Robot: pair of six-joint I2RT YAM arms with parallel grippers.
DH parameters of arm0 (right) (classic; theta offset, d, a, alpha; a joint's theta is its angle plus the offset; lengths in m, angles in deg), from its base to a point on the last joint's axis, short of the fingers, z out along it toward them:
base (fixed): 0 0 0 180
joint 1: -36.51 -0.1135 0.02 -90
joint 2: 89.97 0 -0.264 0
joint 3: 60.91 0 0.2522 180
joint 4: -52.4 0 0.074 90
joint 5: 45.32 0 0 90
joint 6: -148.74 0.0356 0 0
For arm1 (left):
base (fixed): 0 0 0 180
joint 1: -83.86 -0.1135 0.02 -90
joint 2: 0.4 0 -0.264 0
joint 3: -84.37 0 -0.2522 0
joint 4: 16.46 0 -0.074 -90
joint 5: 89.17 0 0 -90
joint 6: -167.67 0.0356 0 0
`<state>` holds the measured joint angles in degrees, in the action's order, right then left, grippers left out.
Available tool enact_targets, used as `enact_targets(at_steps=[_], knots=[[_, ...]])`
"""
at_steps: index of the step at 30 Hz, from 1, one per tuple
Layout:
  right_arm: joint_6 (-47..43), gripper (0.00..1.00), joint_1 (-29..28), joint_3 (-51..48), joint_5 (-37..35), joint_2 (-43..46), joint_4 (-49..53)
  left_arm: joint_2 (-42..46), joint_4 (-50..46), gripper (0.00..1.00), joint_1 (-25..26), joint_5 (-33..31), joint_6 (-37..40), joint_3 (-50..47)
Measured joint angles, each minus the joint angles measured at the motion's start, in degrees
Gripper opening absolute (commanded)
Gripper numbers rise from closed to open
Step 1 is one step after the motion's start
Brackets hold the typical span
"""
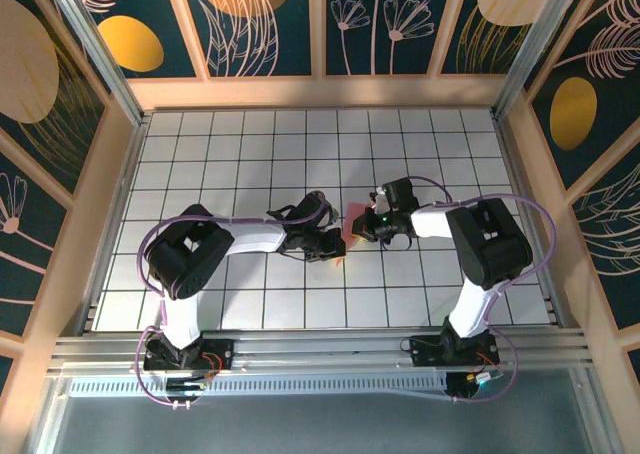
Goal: Fold a paper plane with a square sheet of paper (fold left side to right side)
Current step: Fold the wing for the fifth time at the center of the table.
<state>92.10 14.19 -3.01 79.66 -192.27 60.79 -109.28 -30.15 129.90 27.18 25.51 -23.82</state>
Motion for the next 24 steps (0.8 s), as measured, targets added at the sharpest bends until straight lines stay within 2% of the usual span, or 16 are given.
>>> enact_targets(at_steps=[24], knots=[[-0.02, 0.00, 0.00, 0.11, 0.04, -0.09, 0.09, -0.04, 0.68, 0.00, 0.00, -0.85, -0.46, -0.85]])
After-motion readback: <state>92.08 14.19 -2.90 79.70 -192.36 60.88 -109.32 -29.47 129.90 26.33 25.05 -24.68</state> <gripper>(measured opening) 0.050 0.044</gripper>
